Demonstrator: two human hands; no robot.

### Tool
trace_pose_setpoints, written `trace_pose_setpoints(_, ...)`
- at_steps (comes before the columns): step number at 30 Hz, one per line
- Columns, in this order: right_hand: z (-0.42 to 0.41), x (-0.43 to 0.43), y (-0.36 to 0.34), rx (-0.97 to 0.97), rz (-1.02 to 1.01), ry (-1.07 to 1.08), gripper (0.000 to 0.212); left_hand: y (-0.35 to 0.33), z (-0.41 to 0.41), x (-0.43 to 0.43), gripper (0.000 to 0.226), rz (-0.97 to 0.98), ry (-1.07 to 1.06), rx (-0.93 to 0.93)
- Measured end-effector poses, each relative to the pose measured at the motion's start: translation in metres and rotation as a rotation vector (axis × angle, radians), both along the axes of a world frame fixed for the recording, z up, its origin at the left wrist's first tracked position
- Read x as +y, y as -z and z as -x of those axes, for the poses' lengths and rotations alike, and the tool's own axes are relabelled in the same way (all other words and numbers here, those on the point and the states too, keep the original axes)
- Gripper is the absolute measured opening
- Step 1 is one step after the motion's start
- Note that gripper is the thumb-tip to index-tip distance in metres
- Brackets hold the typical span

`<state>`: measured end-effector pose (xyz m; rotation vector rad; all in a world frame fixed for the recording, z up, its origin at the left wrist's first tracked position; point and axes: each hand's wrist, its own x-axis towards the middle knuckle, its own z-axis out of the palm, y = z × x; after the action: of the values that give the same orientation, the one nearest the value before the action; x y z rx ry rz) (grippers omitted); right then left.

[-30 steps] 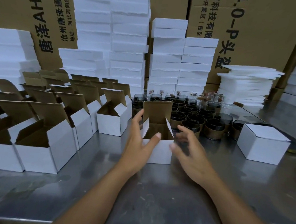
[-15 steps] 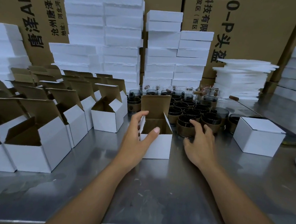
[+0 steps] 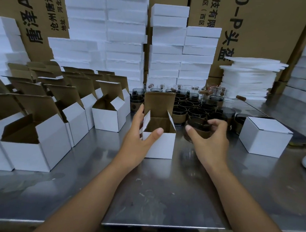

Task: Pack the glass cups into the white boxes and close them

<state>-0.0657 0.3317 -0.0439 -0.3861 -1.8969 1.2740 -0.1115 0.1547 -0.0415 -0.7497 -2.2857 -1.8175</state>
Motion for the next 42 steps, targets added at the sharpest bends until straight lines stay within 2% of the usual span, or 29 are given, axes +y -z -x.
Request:
trace_pose_setpoints(3,-0.003,0.001,-0.006,0.113,0.23,-0.08,0.056,0.003,0.002,-0.002,0.101,0.002,-0.003,-0.03)
trace_pose_setpoints(6,-0.004,0.0,-0.01,0.184,0.397,-0.196,0.049,0.006,0.004,-0.003,0.105,0.037,-0.03,-0.017)
trace_pose_setpoints(12,-0.005,-0.004,-0.01,0.161,0.413,-0.323,0.041,0.012,0.01,-0.003,0.086,0.149,-0.184,0.028)
trace_pose_setpoints(15,-0.008,-0.008,-0.013,0.162,0.481,-0.402,0.053,0.01,0.007,-0.003,0.081,0.185,-0.299,0.11)
trace_pose_setpoints(18,-0.012,-0.011,-0.018,0.148,0.565,-0.519,0.073,0.005,-0.001,-0.003,0.058,0.081,-0.379,0.287)
trace_pose_setpoints(21,-0.016,-0.013,-0.02,0.078,0.587,-0.629,0.058,-0.003,-0.013,-0.002,0.022,-0.095,-0.345,0.419)
trace_pose_setpoints(23,-0.016,-0.013,-0.019,0.032,0.595,-0.677,0.049,-0.004,-0.017,-0.002,0.011,-0.131,-0.258,0.443)
trace_pose_setpoints(25,-0.018,-0.014,-0.018,-0.012,0.582,-0.717,0.05,-0.004,-0.019,-0.002,0.017,-0.125,-0.14,0.385)
trace_pose_setpoints(28,-0.019,-0.015,-0.018,-0.063,0.55,-0.768,0.055,-0.004,-0.022,-0.001,0.028,-0.06,0.064,0.181)
trace_pose_setpoints(33,-0.019,-0.014,-0.016,-0.077,0.55,-0.828,0.047,-0.001,-0.02,0.0,0.046,0.009,0.234,-0.055)
trace_pose_setpoints(38,-0.019,-0.014,-0.019,-0.114,0.597,-0.894,0.056,-0.003,-0.02,0.001,0.039,-0.026,0.26,-0.076)
trace_pose_setpoints(42,-0.019,-0.013,-0.023,-0.103,0.758,-0.921,0.045,-0.004,-0.02,-0.001,0.036,-0.021,0.248,-0.039)
